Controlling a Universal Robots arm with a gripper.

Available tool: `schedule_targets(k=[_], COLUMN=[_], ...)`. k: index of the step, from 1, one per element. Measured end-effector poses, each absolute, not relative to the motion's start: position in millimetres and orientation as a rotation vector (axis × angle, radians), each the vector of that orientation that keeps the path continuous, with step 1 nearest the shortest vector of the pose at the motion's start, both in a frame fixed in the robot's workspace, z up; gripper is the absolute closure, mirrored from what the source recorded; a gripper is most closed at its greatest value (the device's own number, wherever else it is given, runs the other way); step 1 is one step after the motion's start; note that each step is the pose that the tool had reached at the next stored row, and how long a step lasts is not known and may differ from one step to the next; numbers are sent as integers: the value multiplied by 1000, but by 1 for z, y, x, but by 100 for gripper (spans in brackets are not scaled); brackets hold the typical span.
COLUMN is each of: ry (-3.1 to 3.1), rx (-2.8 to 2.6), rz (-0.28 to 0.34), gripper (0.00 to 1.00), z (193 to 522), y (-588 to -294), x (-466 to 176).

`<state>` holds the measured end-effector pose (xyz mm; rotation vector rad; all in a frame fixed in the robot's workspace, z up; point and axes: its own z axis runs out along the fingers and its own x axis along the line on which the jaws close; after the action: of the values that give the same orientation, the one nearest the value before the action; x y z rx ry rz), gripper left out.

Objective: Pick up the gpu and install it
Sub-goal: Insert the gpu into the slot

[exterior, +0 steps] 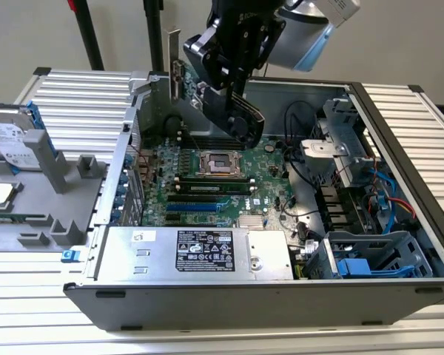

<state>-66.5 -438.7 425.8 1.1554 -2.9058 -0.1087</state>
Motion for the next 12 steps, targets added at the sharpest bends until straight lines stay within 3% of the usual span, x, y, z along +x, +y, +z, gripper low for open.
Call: schedule_targets(k=[12], ry=[-2848], rx=[1284], rz=[-108], gripper=[100], z=[426], y=[-439], x=[-66])
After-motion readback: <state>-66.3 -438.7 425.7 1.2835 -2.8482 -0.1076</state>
